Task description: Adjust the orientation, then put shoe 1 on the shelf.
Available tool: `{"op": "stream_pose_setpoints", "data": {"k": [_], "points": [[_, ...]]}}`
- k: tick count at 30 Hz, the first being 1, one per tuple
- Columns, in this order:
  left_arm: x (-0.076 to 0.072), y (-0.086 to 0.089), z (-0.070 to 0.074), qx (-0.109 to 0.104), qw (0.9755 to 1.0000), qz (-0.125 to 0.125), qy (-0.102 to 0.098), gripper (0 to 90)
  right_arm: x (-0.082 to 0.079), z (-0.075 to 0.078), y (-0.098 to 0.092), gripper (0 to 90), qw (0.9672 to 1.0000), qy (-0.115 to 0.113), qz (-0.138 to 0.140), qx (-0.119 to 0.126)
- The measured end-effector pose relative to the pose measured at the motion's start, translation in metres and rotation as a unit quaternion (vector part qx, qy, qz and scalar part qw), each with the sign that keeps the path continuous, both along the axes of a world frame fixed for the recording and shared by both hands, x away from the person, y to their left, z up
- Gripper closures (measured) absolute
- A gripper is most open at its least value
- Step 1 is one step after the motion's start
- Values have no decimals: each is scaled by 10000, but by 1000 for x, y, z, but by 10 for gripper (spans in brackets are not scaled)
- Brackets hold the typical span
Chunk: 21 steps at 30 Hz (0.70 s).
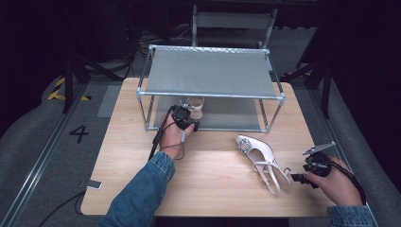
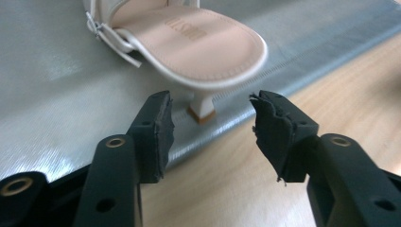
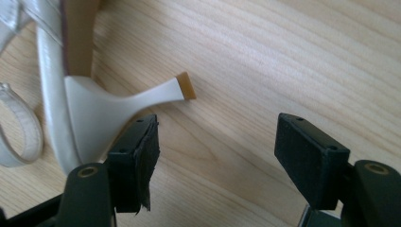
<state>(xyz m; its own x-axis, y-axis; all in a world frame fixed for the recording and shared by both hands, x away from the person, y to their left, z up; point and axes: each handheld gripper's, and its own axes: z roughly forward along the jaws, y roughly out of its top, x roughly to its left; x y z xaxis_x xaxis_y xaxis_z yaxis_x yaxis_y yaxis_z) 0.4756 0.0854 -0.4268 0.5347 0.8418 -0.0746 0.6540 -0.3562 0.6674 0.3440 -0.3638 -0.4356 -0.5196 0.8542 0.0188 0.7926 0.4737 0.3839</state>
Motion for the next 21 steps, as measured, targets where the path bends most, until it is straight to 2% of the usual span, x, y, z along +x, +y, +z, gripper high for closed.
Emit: {"op": "stream_pose_setpoints", "data": {"k": [2,3,4,9,13,15,18,21], "points": [[-6,2,3,17,10000,-39,19,440,1,3,3,325,10000,-35,28,11],[-11,5,6,51,9999,-70,94,426,2,4,5,325,10000,-62,9,-4],[-11,5,6,51,9999,-70,94,424,2,4,5,325,10000,-62,9,-4],[-29,13,15,262,9995,-180,83,408,5,8,10,326,9999,-112,41,-21],[-43,21,17,169,9994,-234,196,384,6,11,13,327,9998,-180,77,-12],[-49,28,17,220,9990,-216,316,376,6,13,15,327,9997,-204,100,-20],[-54,36,18,290,9988,-236,327,376,6,16,19,327,9996,-252,149,-59],[-58,43,18,181,9988,-247,388,374,6,20,23,327,9995,-264,194,-35]]}}
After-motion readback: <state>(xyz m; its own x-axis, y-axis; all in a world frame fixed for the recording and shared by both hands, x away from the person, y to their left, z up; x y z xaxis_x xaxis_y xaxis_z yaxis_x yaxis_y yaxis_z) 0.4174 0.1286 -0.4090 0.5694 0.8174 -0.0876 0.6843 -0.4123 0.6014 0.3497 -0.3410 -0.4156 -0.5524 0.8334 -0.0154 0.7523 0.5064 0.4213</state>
